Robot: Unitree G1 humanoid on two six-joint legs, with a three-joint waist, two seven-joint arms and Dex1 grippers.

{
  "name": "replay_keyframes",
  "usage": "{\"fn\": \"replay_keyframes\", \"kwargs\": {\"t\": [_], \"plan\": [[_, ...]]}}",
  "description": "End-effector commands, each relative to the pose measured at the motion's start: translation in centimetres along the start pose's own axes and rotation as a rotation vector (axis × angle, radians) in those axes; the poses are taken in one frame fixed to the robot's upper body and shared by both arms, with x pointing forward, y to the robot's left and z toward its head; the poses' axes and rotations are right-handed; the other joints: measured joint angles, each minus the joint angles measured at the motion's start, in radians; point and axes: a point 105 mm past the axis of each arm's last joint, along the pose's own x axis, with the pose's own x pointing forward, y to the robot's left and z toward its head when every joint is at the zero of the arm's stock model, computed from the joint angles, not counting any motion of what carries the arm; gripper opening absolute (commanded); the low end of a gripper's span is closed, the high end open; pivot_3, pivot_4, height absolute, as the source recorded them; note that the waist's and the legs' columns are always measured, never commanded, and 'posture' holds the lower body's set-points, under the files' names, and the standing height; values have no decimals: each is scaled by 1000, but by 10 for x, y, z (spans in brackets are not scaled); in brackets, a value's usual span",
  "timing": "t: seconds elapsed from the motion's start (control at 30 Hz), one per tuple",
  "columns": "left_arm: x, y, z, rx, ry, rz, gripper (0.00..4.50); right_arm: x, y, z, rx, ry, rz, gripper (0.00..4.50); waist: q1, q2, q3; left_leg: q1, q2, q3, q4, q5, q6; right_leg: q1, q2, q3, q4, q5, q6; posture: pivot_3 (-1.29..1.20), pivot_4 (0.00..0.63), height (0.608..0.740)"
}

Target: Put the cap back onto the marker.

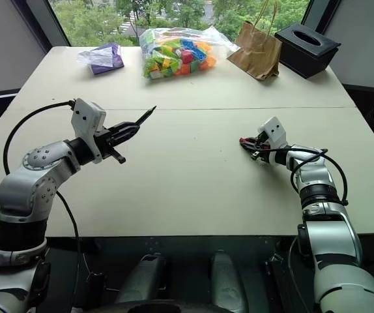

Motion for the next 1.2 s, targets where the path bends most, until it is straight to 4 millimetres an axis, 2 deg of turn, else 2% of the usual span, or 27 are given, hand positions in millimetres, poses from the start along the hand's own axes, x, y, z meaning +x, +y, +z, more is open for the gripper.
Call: {"fn": "replay_keyframes", "kwargs": {"t": [0.03,0.2,0.27,0.4,0.5,0.6,0.83,1.03,1.2], "plan": [[-6,-1,11,27,-34,-3,0,0,-3,5,-17,-6,-10,58,0,0,0,0,0,0,0,0,0,0,0,0,0,0,0,0,150,740],[-8,-13,6,45,-23,-127,0,0,1,12,-87,-7,8,58,-2,0,0,0,0,0,0,0,0,0,0,0,0,0,0,0,150,740],[-7,-16,2,100,6,-191,0,-2,8,28,-194,-19,60,58,-1,0,0,0,0,0,0,0,0,0,0,0,0,0,0,0,150,740],[-3,-8,-8,254,80,-266,0,-11,35,62,-476,-17,200,58,-1,2,1,0,0,0,-1,0,0,-1,0,0,0,0,0,0,150,740],[3,-5,-7,327,94,-316,0,-14,52,91,-553,-71,241,58,0,2,1,0,0,0,-1,0,0,-1,1,0,0,0,0,0,150,740],[10,-2,-11,403,111,-341,0,-13,71,109,-594,-117,267,58,0,2,1,0,0,0,-1,0,0,-1,1,0,0,0,0,0,150,740],[29,-17,-7,500,79,-449,0,-2,103,125,-666,-135,310,58,4,2,1,-1,0,0,-1,0,0,-1,0,0,0,0,0,0,150,740],[32,-35,-2,492,11,-527,0,4,112,128,-693,-135,331,58,3,2,1,-1,0,0,-1,0,0,-2,1,-1,0,0,0,0,150,740],[31,-36,-6,485,25,-542,0,5,114,128,-697,-134,341,58,1,2,1,-1,0,0,-1,0,0,-2,1,-1,0,0,0,0,150,740]]}}
